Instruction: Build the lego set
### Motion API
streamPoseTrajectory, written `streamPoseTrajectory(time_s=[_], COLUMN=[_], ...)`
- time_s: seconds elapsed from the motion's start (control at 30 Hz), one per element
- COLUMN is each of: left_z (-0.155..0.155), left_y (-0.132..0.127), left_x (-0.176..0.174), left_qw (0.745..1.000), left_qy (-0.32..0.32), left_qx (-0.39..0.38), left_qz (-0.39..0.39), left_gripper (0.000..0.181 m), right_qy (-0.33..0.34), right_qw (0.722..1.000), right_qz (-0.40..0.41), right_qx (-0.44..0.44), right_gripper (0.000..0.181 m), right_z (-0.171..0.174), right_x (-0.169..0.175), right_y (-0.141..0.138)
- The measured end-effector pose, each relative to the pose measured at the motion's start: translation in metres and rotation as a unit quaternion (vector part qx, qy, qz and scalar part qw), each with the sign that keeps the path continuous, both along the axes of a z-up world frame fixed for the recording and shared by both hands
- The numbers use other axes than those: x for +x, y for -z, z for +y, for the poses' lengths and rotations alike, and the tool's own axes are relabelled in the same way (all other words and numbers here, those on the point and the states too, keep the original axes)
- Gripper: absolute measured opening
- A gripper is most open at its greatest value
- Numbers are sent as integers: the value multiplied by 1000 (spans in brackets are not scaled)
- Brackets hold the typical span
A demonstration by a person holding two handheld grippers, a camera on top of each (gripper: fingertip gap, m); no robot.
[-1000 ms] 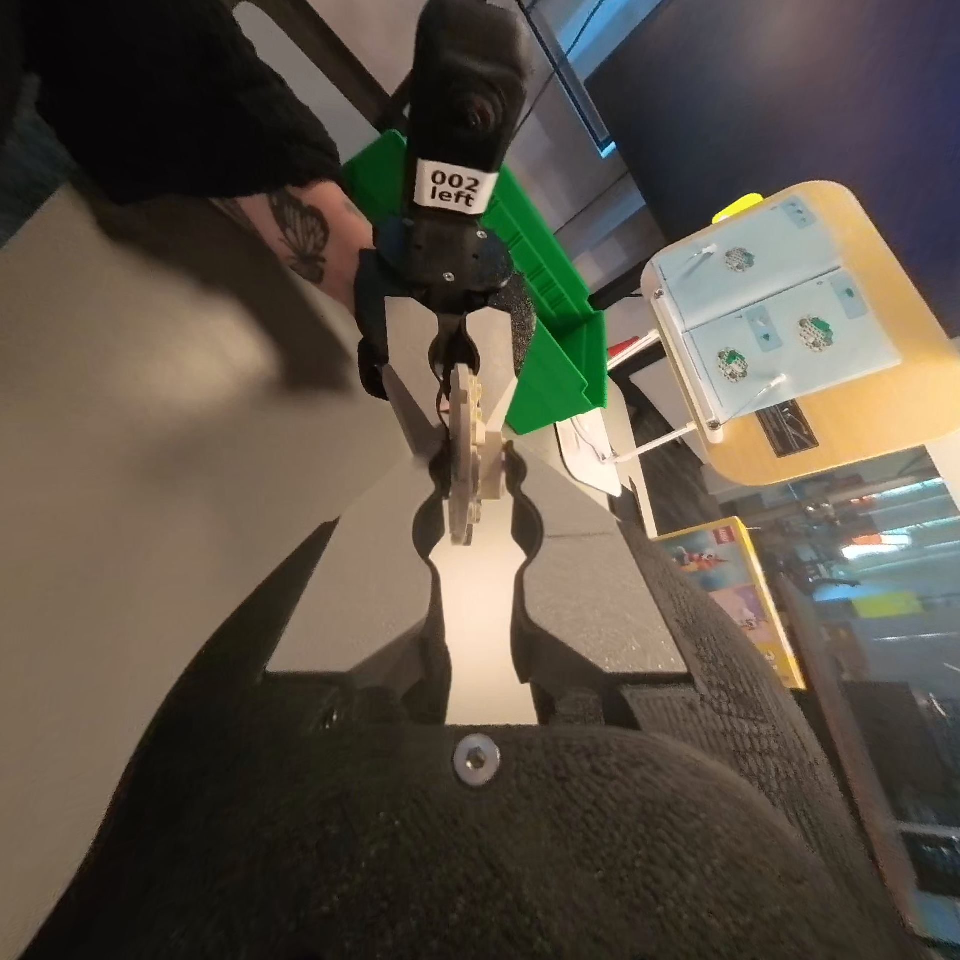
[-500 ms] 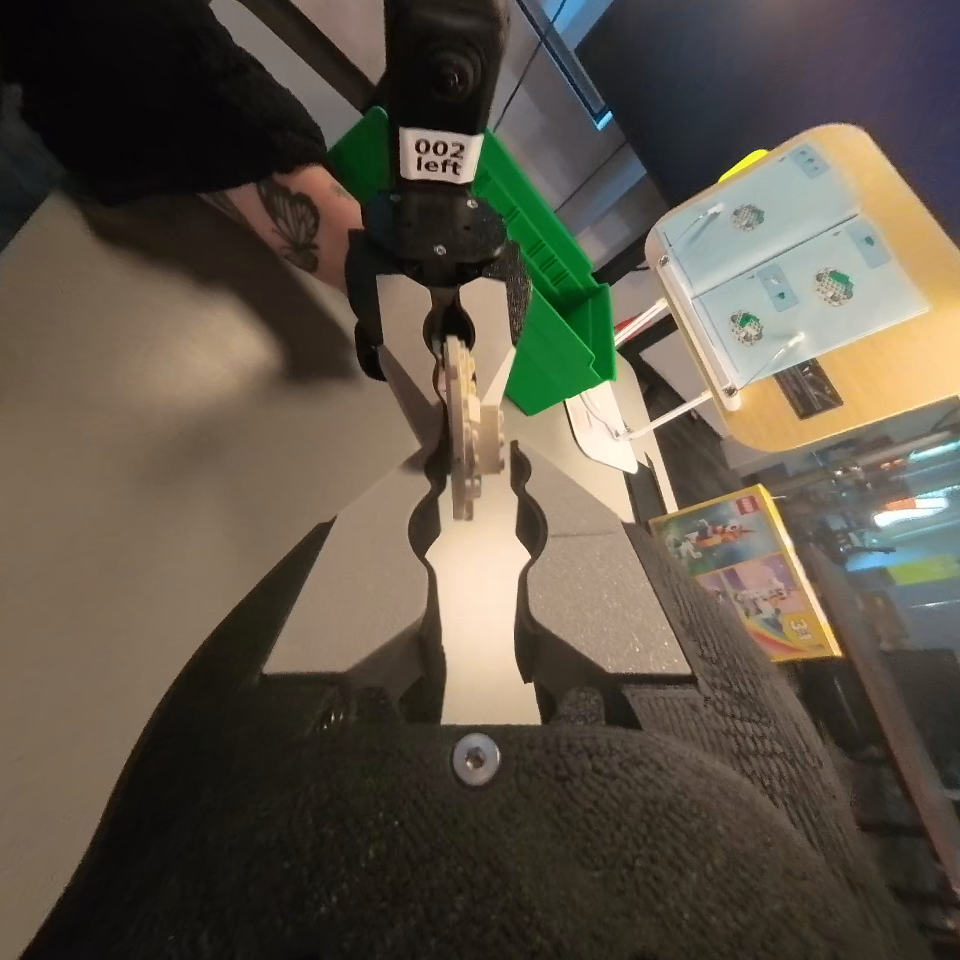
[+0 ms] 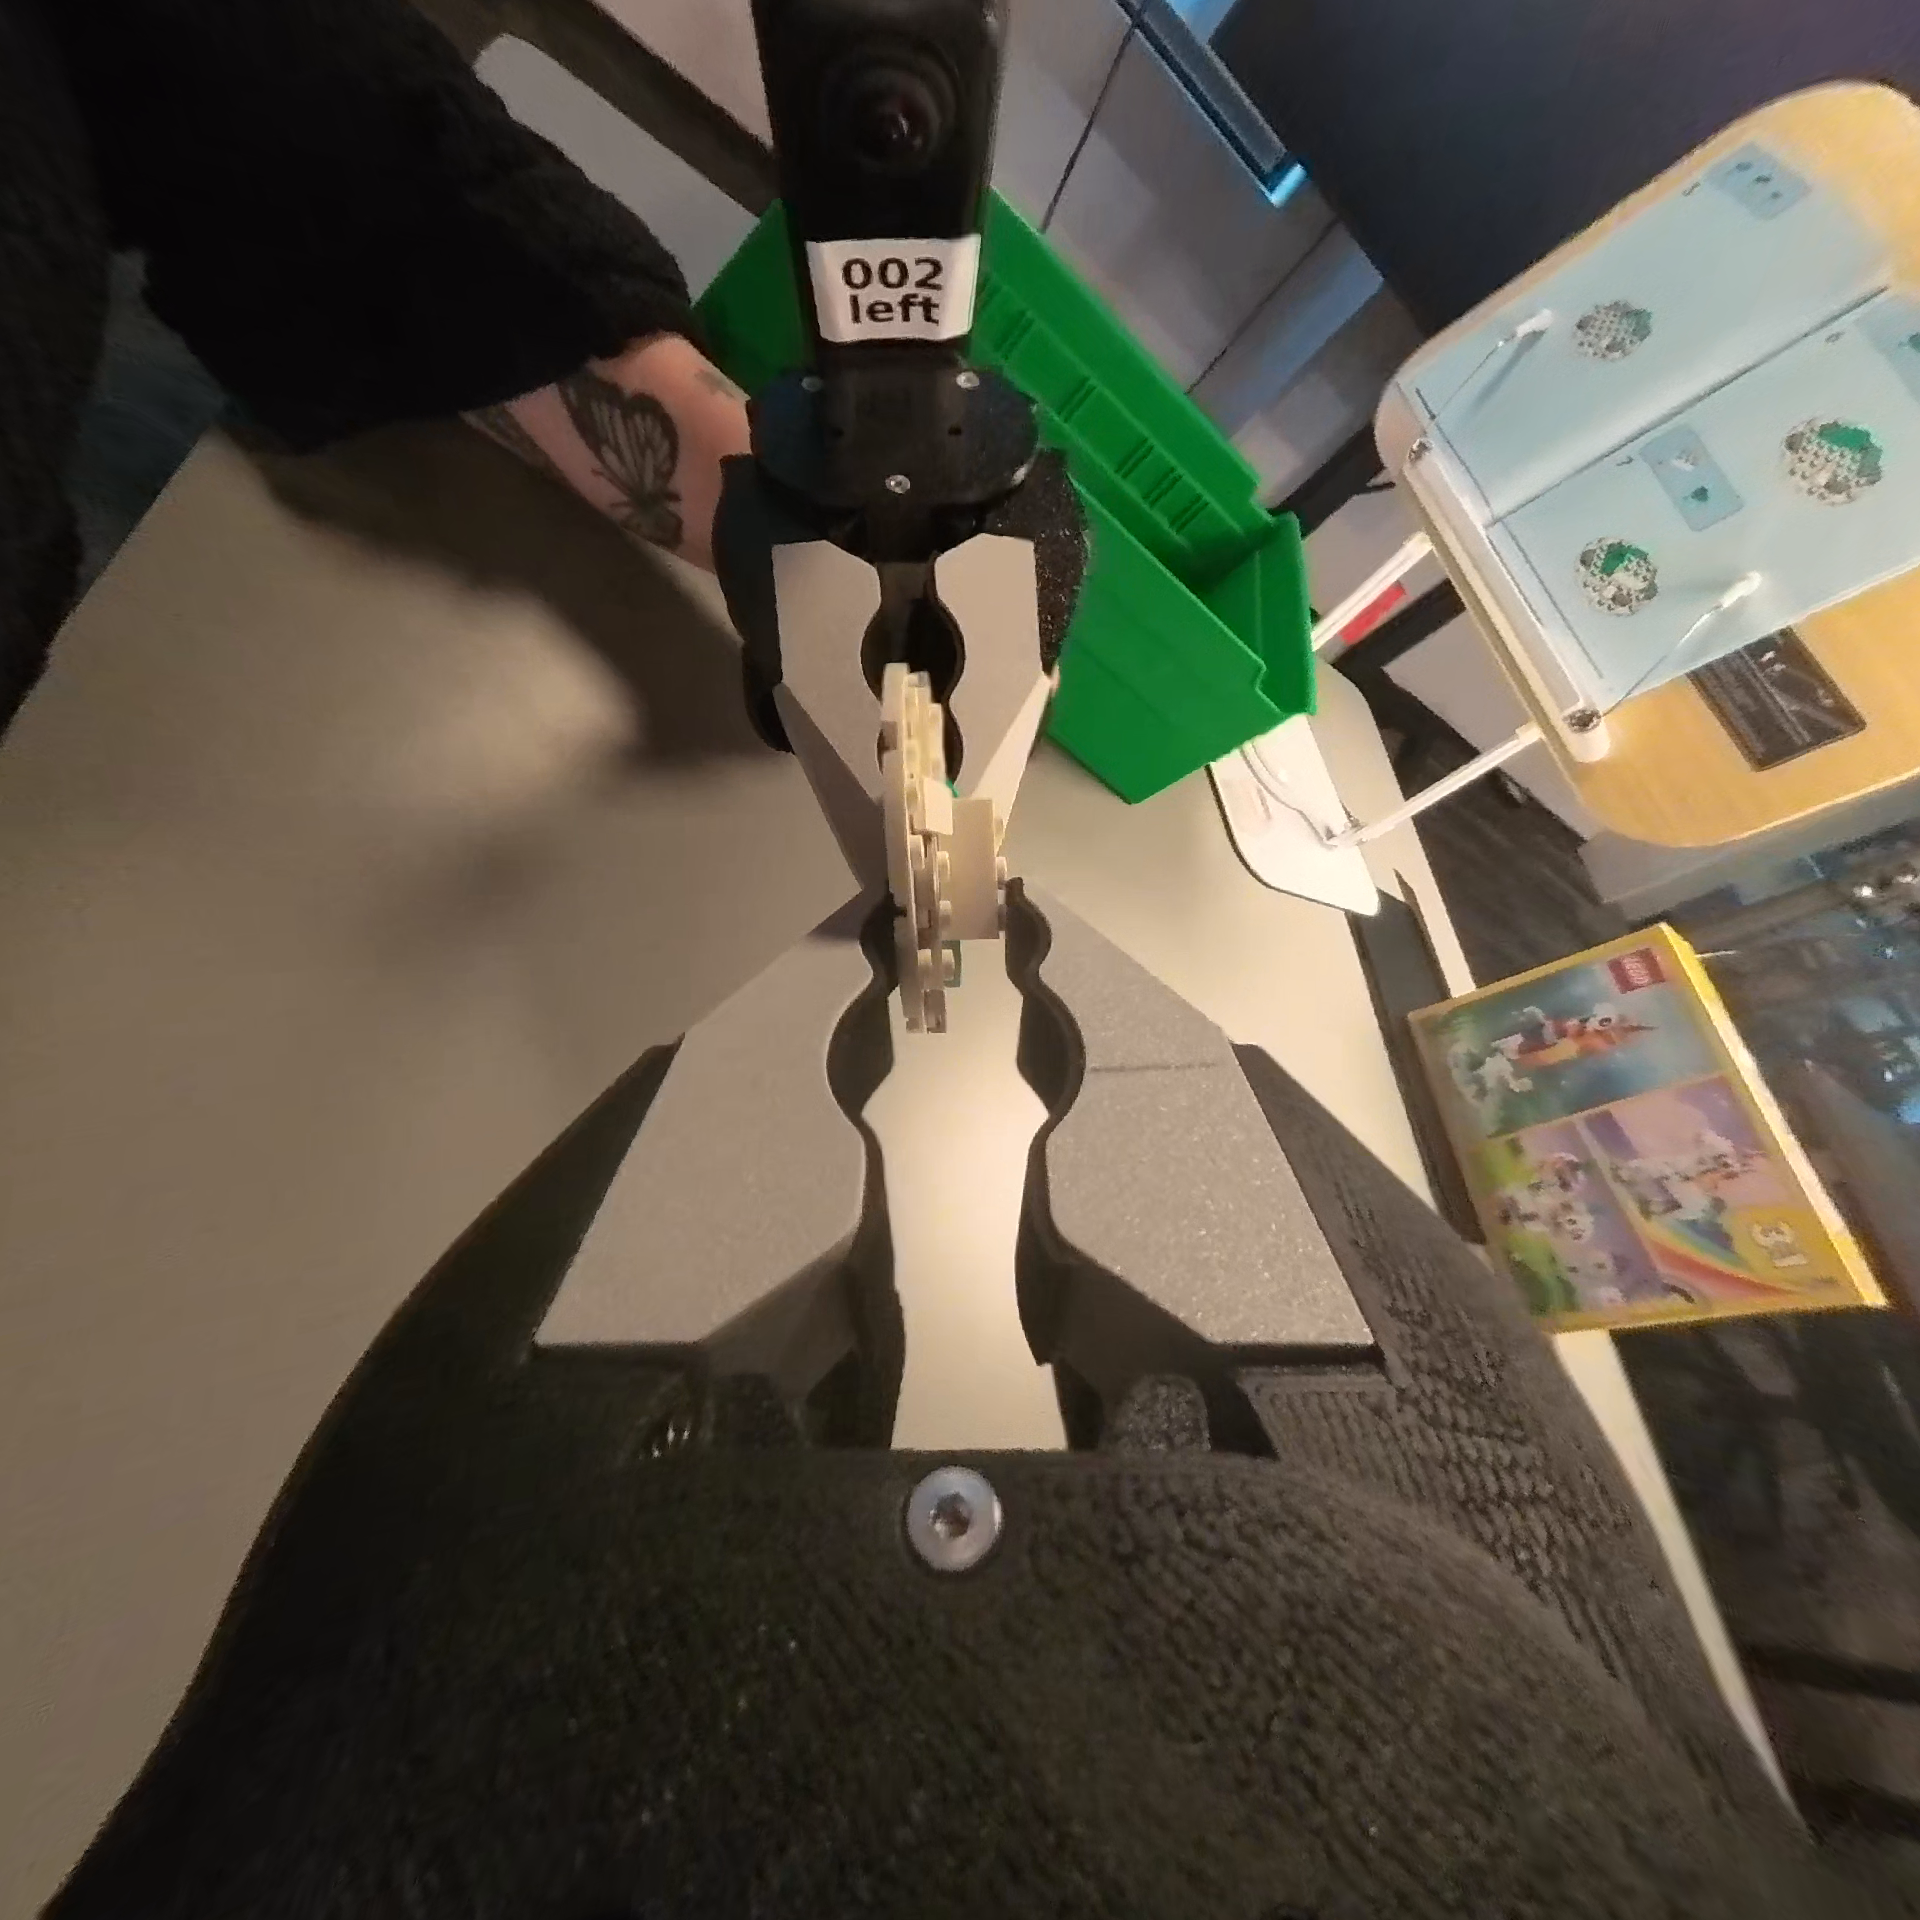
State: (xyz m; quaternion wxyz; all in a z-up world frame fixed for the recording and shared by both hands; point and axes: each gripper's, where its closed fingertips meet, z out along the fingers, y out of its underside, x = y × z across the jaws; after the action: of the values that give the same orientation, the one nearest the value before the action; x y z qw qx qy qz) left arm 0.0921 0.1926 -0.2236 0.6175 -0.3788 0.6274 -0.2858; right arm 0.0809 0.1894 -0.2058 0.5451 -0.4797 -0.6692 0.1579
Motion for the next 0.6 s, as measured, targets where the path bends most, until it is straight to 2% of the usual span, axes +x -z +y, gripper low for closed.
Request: streamPoseTrajectory(time_s=[0.07, 0.1, 0.17, 0.23, 0.37, 0.5, 0.6], left_z=[9, 19, 44, 70, 97, 114, 122], left_y=[-1, -3, 0, 2, 1, -12, -12], left_x=[-3, -6, -16, -32, -52, -69, -75], left_qw=[1000, 997, 982, 944, 869, 797, 787], left_qy=[-25, -61, -148, -238, -332, -406, -427], left_qx=[14, 37, 117, 221, 350, 430, 425], left_qz=[-3, -7, 19, 60, 105, 127, 135], left_gripper=[2, 2, 2, 2, 2, 2, 2], right_qy=[7, 11, 21, 49, 137, 207, 234], right_qw=[1000, 999, 997, 987, 952, 915, 896], right_qz=[25, 38, 73, 146, 272, 334, 361], right_qx=[8, 9, -29, -48, 29, 93, 112], right_gripper=[18, 22, 54, 69, 73, 73, 73], right_z=[8, 13, 28, 51, 101, 144, 170], right_x=[-1, 1, 8, 21, 53, 70, 70], right_y=[1, 2, 8, 4, -19, -32, -39])
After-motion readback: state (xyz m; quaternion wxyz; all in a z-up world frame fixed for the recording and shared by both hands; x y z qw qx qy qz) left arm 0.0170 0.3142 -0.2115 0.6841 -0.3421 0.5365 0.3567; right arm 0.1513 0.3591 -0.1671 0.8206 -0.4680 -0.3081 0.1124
